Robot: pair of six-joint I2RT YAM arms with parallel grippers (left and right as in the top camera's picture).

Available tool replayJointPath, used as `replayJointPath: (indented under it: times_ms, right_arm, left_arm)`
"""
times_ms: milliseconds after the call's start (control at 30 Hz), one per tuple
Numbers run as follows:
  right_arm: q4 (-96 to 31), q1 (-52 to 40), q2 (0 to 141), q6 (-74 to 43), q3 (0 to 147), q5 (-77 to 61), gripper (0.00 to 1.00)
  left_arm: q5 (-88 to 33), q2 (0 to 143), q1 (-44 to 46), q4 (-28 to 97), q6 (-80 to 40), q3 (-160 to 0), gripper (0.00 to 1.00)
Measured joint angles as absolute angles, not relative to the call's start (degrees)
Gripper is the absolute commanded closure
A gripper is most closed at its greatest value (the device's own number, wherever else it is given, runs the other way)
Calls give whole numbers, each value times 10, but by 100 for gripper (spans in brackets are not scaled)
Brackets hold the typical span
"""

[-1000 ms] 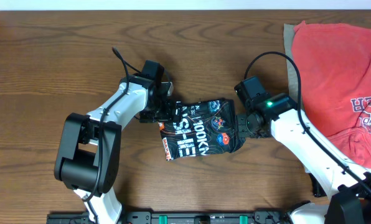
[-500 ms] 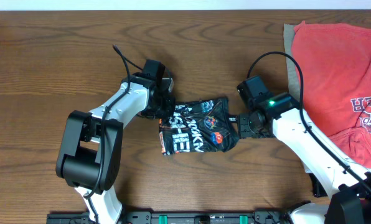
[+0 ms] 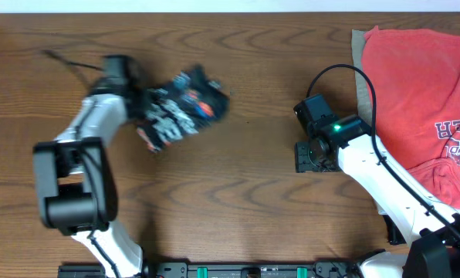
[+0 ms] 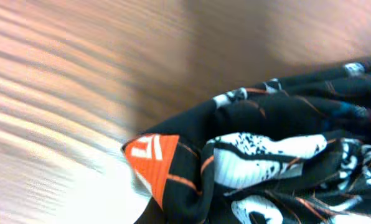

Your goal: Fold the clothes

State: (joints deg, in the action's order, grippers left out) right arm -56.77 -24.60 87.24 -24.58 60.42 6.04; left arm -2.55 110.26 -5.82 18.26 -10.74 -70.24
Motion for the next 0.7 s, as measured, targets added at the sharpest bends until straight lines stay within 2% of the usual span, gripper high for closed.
replayJointPath:
  times_ms: [167,367,400,500,533,700]
  right_arm:
    - [-568,-246,872,-246,604,61,37]
    - [-568,-246,872,-246,604,61,37]
    - [-568,-246,872,-246,604,61,37]
    - [-568,-246,872,-246,604,61,37]
    - [-568,-246,872,-246,604,61,37]
    - [-571,-246,872,-246,604,61,36]
  left_arm:
    - [-11,1103,-185,118,-109,-714,93]
    - [-6,1103,-311,106,-132,-714,91]
    - [-6,1103,-329,111,-140,-714,78]
    - [-3,1103,-376,129,-169,-714,12]
    - [-2,1103,-387,132,-177,-714,2]
    - [-22,1103,-409,133,-197,-714,2]
